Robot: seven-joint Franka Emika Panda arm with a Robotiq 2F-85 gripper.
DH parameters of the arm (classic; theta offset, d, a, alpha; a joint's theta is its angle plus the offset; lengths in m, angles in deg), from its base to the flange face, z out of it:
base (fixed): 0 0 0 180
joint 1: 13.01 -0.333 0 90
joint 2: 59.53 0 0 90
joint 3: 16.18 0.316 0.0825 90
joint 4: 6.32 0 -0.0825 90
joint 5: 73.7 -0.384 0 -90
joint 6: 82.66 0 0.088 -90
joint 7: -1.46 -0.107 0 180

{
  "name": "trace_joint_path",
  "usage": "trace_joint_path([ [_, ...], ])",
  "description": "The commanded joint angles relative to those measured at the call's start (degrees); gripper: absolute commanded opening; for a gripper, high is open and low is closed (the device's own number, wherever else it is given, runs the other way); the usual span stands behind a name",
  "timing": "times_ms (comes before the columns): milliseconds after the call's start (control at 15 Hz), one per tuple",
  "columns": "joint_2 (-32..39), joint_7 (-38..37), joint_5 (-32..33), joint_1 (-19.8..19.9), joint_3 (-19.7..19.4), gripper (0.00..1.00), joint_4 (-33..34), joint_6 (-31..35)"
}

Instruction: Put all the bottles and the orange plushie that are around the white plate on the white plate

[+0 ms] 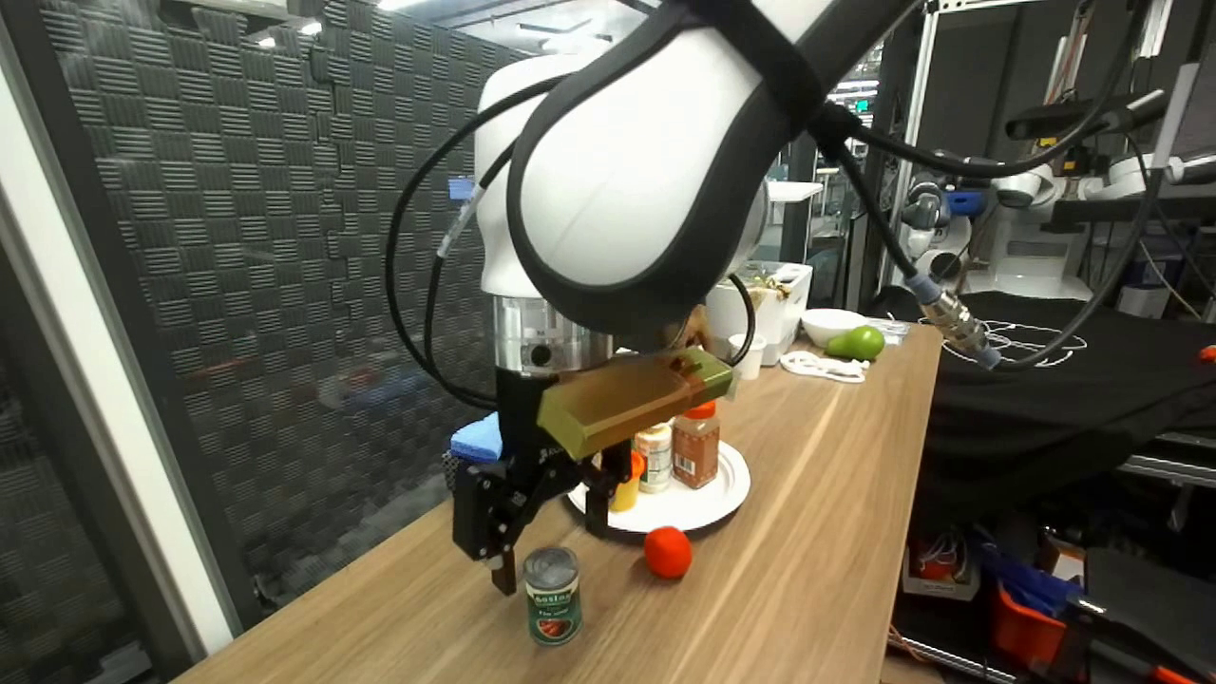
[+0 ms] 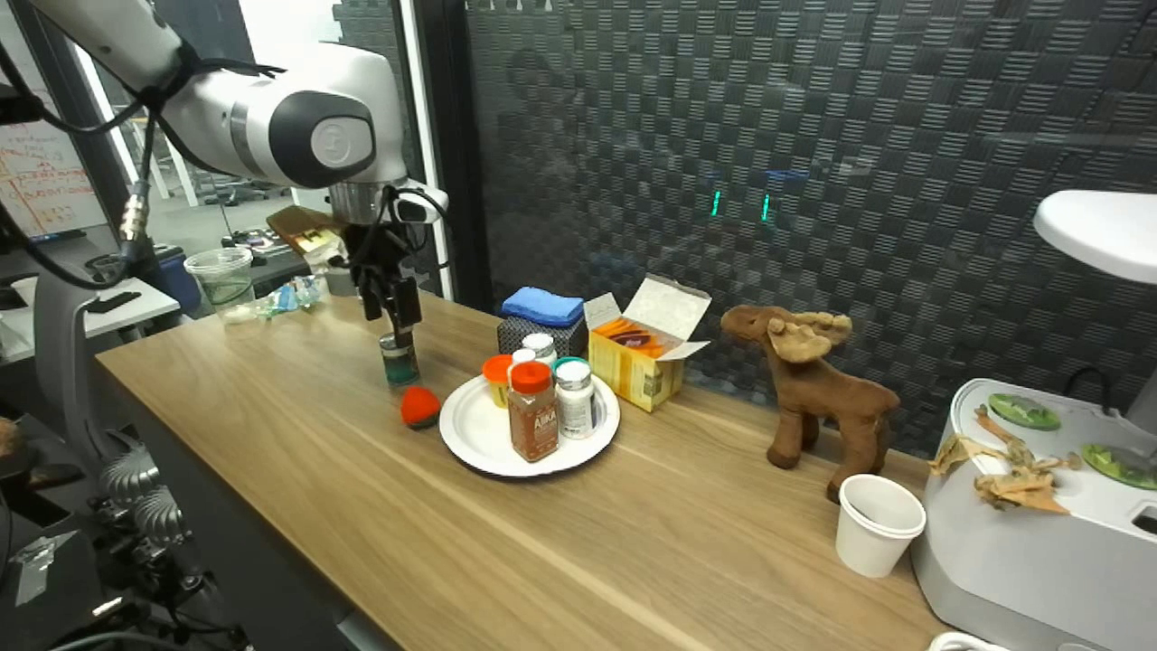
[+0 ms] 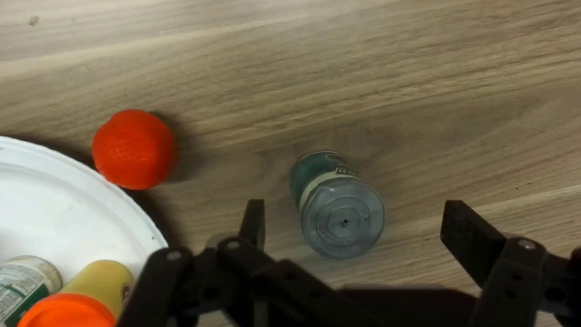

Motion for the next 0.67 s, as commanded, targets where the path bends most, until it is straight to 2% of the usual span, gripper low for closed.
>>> trace_joint_path([
  [0,1.92,-3.31,2.61,-2.40,-1.61,1.00,1.64,1.26],
  [200,3.01,-4.94,4.08,-3.58,-2.56,1.00,2.21,1.34],
  [267,3.17,-5.48,4.56,-3.86,-2.83,0.75,2.32,1.38],
  [333,3.29,-6.16,5.20,-4.22,-3.24,0.73,2.45,1.58],
  [600,2.34,-8.72,6.30,-5.04,-4.59,0.42,1.85,3.17],
])
